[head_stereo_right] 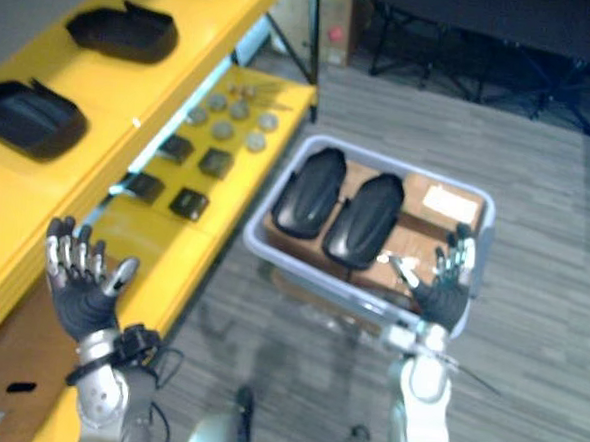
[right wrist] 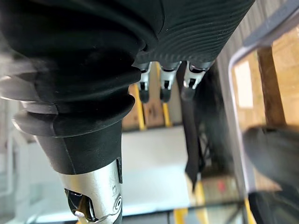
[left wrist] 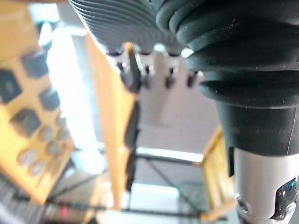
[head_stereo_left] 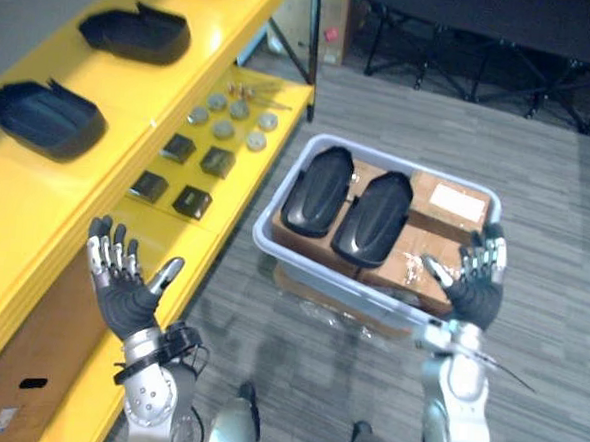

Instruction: Walk over and take plastic housings, then place them on the shelf

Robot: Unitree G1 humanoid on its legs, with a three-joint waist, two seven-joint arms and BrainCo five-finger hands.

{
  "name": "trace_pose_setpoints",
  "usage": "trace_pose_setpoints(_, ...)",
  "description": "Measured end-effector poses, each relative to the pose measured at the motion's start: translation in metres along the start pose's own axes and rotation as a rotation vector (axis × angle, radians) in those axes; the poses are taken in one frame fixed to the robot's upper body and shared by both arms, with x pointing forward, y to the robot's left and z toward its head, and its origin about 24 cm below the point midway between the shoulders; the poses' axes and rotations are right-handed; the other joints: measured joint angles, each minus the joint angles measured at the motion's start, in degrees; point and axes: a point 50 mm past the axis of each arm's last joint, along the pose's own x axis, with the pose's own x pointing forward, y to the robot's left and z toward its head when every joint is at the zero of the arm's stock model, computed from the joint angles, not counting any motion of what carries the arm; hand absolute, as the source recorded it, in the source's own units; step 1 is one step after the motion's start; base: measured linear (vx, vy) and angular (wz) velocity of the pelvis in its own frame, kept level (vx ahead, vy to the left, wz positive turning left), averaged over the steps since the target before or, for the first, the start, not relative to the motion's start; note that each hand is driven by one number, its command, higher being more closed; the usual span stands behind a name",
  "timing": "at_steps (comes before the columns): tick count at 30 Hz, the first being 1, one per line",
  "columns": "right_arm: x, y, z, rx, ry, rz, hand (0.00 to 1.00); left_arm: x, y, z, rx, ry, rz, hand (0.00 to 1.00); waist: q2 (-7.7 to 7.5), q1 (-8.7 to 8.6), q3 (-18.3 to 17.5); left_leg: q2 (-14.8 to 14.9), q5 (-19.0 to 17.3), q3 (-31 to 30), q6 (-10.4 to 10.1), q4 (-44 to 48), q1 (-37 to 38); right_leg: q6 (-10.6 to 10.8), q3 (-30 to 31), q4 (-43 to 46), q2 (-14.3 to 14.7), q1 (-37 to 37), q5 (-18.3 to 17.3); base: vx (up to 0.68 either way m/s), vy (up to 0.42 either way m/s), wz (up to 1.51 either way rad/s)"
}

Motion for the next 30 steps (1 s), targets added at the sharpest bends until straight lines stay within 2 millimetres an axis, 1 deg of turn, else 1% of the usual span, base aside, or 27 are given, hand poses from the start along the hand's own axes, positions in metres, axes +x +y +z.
trace_pose_setpoints(1, 0.012, 0.004, -0.004, -0.004, 0.016, -0.044, 0.0, 0.003, -0.008, -0.002, -0.016, -0.004, -0.029, 0.0, 0.35, -0.03, 0.4, -0.3, 0.0, 0.0, 0.0, -0.1, -0.8, 0.1, 0.0, -2.2, -0.1, -0.1, 1.6, -0.04, 0.096, -0.21)
trace_pose_setpoints(2, 0.019, 0.005, -0.007, -0.008, 0.025, -0.062, 0.0, 0.005, -0.013, -0.002, -0.027, -0.008, -0.043, 0.0, 0.42, -0.11, 0.5, -0.5, 0.0, -0.1, 0.1, -0.1, -1.5, 0.1, 0.0, -3.1, -0.2, -0.4, 2.2, -0.06, 0.09, -0.08)
trace_pose_setpoints(4, 0.05, 0.009, -0.015, -0.062, 0.061, -0.13, 0.0, 0.012, -0.026, -0.005, -0.041, -0.019, -0.093, 0.0, 0.66, -0.24, 2.7, -1.5, 0.9, -0.2, 1.0, -0.4, -3.4, 0.2, 0.0, -7.2, -0.9, -0.5, 4.2, -0.07, 0.063, 0.02)
trace_pose_setpoints(5, 0.058, 0.009, -0.015, -0.082, 0.067, -0.145, 0.0, 0.013, -0.028, -0.006, -0.043, -0.015, -0.101, 0.0, 0.87, -0.25, 3.2, -1.8, 1.2, -0.2, 1.1, -0.6, -3.9, 0.3, 0.0, -7.9, -1.0, -0.6, 4.7, -0.08, 0.042, 0.06)
trace_pose_setpoints(7, 0.09, 0.009, -0.005, -0.109, 0.056, -0.204, 0.0, 0.017, -0.036, -0.01, -0.041, -0.014, -0.127, 0.0, 1.88, -0.3, 6.7, -2.5, 3.1, -0.5, 1.5, -2.5, -4.3, 0.2, 0.0, -9.6, -1.1, -1.0, 6.7, -0.08, 0.023, 0.05)
trace_pose_setpoints(8, 0.099, 0.008, 0.0, -0.12, 0.05, -0.226, 0.0, 0.018, -0.037, -0.012, -0.037, -0.008, -0.126, 0.0, 2.29, -0.29, 7.0, -2.6, 3.9, -1.4, 1.5, -3.1, -5.1, 0.1, -0.1, -9.9, -1.0, -1.8, 7.4, -0.08, -0.005, 0.08)
trace_pose_setpoints(10, 0.112, 0.004, 0.006, -0.141, 0.042, -0.26, 0.0, 0.02, -0.039, -0.014, -0.034, -0.001, -0.124, 0.0, 2.65, -0.34, 7.7, -2.8, 5.1, -1.9, 1.4, -4.7, -5.6, 0.1, -0.2, -10.5, -0.9, -2.5, 8.2, -0.06, -0.02, 0.08)
trace_pose_setpoints(12, 0.128, -0.003, 0.012, -0.177, 0.045, -0.307, 0.0, 0.02, -0.046, -0.018, -0.034, 0.014, -0.138, 0.0, 2.91, -0.5, 8.3, -2.9, 6.7, -2.2, 1.3, -7.2, -5.7, -0.2, -0.1, -11.2, -0.6, -3.6, 10.0, -0.07, -0.027, 0.02)
trace_pose_setpoints(13, 0.134, -0.007, 0.015, -0.189, 0.046, -0.331, 0.0, 0.02, -0.05, -0.02, -0.033, 0.02, -0.154, 0.0, 3.23, -0.67, 8.6, -2.9, 7.3, -2.5, 1.3, -8.0, -5.7, -0.3, -0.2, -11.7, -0.4, -3.6, 10.9, -0.06, -0.014, 0.04)
trace_pose_setpoints(14, 0.141, -0.011, 0.02, -0.2, 0.037, -0.355, 0.0, 0.021, -0.055, -0.021, -0.022, 0.013, -0.169, 0.0, 3.86, -0.82, 9.4, -2.9, 7.8, -3.5, 1.2, -8.7, -5.7, -0.5, -0.2, -11.9, -0.1, -3.7, 12.1, -0.07, 0.005, 0.04)
trace_pose_setpoints(16, 0.151, -0.014, 0.026, -0.2, 0.049, -0.374, 0.0, 0.021, -0.064, -0.022, -0.022, 0.008, -0.206, 0.0, 3.85, -0.92, 10.2, -3.1, 9.0, -3.8, 1.3, -10.4, -6.0, -0.8, -0.1, -12.0, 0.0, -5.1, 13.8, -0.09, 0.023, -0.05)
trace_pose_setpoints(19, 0.163, -0.019, 0.028, -0.209, 0.099, -0.396, 0.0, 0.021, -0.073, -0.025, -0.017, 0.017, -0.247, 0.0, 3.92, -0.83, 11.2, -3.5, 10.7, -4.0, 1.7, -12.2, -6.8, -1.3, -0.2, -12.9, -0.2, -6.4, 15.9, -0.1, 0.035, 0.0)
trace_pose_setpoints(21, 0.166, -0.018, 0.028, -0.2, 0.125, -0.396, 0.0, 0.021, -0.073, -0.026, -0.01, 0.021, -0.256, 0.0, 3.91, -0.8, 11.2, -3.8, 11.4, -4.6, 1.8, -12.6, -7.7, -1.6, -0.3, -12.9, -0.2, -7.2, 16.3, -0.1, 0.023, 0.1)
trace_pose_setpoints(23, 0.171, -0.015, 0.031, -0.203, 0.133, -0.379, 0.0, 0.021, -0.073, -0.026, -0.006, 0.019, -0.261, 0.0, 3.9, -0.45, 11.8, -3.9, 11.9, -4.9, 1.8, -13.1, -7.9, -1.6, -0.3, -12.9, -0.2, -7.5, 16.4, -0.09, 0.005, 0.07)
trace_pose_setpoints(25, 0.178, -0.006, 0.043, -0.212, 0.1, -0.338, 0.0, 0.022, -0.073, -0.026, 0.003, 0.014, -0.27, 0.0, 3.96, 0.04, 12.2, -4.1, 12.6, -5.1, 1.6, -14.2, -8.0, -1.6, -0.4, -12.9, -0.2, -8.0, 16.4, -0.09, -0.015, 0.0)
trace_pose_setpoints(26, 0.179, -0.004, 0.045, -0.217, 0.091, -0.33, 0.0, 0.022, -0.074, -0.027, 0.005, 0.015, -0.273, 0.0, 3.96, 0.17, 12.2, -4.1, 12.9, -5.3, 1.5, -14.6, -8.0, -1.6, -0.4, -12.8, -0.2, -8.3, 16.4, -0.08, -0.032, 0.0)
trace_pose_setpoints(27, 0.181, -0.001, 0.052, -0.21, 0.068, -0.325, 0.0, 0.022, -0.076, -0.027, 0.002, 0.015, -0.281, 0.0, 3.96, 0.37, 12.2, -4.3, 13.3, -6.2, 1.3, -15.1, -8.5, -1.6, -0.4, -12.9, -0.1, -8.9, 16.4, -0.07, -0.039, 0.01)
trace_pose_setpoints(29, 0.183, 0.005, 0.07, -0.174, -0.005, -0.317, 0.0, 0.023, -0.081, -0.028, 0.001, 0.018, -0.298, 0.0, 4.12, 0.43, 12.5, -4.5, 14.3, -7.2, 1.0, -16.2, -9.0, -1.6, -0.4, -13.2, 0.0, -9.7, 16.4, -0.06, -0.044, 0.04)
trace_pose_setpoints(30, 0.184, 0.011, 0.088, -0.157, -0.089, -0.317, 0.0, 0.024, -0.086, -0.027, -0.005, 0.009, -0.315, 0.0, 4.25, 0.43, 13.3, -4.5, 14.5, -7.7, 0.9, -16.3, -9.0, -1.6, -0.4, -13.4, 0.1, -9.6, 16.4, -0.05, -0.046, 0.02)
